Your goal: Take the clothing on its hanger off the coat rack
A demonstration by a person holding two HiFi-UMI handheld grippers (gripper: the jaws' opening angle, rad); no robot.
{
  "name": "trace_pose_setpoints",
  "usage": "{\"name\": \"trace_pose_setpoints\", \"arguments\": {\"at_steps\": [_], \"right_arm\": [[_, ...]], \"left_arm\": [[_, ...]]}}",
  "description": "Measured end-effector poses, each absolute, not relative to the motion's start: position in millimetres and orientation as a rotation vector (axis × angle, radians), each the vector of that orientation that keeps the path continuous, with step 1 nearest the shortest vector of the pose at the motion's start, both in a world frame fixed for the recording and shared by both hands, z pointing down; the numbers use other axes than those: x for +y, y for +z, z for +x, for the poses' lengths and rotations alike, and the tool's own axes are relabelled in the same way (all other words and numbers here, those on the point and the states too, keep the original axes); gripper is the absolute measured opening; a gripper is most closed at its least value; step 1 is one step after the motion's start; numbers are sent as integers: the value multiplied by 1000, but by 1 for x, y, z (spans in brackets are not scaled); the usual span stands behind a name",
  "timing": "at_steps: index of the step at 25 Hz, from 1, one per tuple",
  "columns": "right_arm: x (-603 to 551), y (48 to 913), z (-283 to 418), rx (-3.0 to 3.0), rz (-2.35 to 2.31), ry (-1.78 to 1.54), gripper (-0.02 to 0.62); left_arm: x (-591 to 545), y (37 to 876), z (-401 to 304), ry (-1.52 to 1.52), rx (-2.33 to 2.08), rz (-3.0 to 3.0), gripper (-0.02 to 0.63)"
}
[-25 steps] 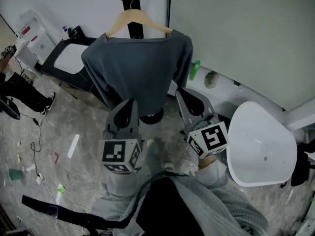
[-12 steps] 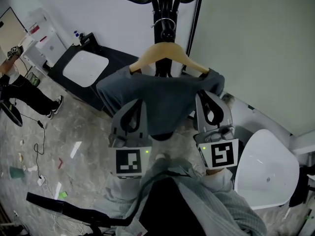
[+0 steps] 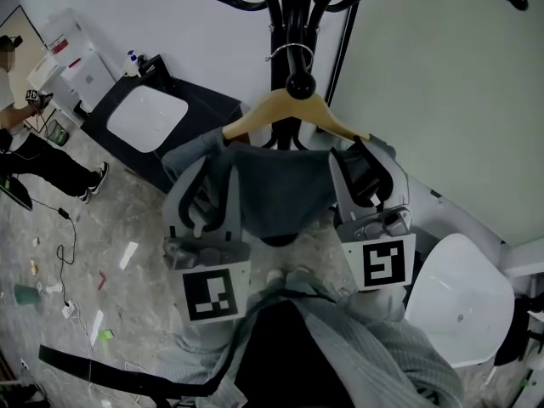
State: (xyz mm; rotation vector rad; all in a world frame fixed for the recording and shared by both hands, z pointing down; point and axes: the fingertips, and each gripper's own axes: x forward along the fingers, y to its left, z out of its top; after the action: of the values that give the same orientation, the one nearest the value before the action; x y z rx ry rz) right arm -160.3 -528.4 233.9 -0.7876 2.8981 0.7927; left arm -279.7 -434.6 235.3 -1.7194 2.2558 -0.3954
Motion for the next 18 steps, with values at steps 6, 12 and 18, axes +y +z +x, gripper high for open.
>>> {"name": "trace_pose_setpoints", "arguments": {"at_steps": [6, 12, 18], "right_arm": [[-542, 242, -178, 2961, -781, 922, 164], [-557, 247, -189, 2981, -827, 1083, 167], [-565, 251, -196, 2964, -871, 1180, 167]], "left_arm": [[-468, 239, -284, -623, 2187, -1611, 184], [-497, 246, -292, -856, 2137, -1449, 193], [-510, 244, -294, -909, 2109, -1362, 192]]}}
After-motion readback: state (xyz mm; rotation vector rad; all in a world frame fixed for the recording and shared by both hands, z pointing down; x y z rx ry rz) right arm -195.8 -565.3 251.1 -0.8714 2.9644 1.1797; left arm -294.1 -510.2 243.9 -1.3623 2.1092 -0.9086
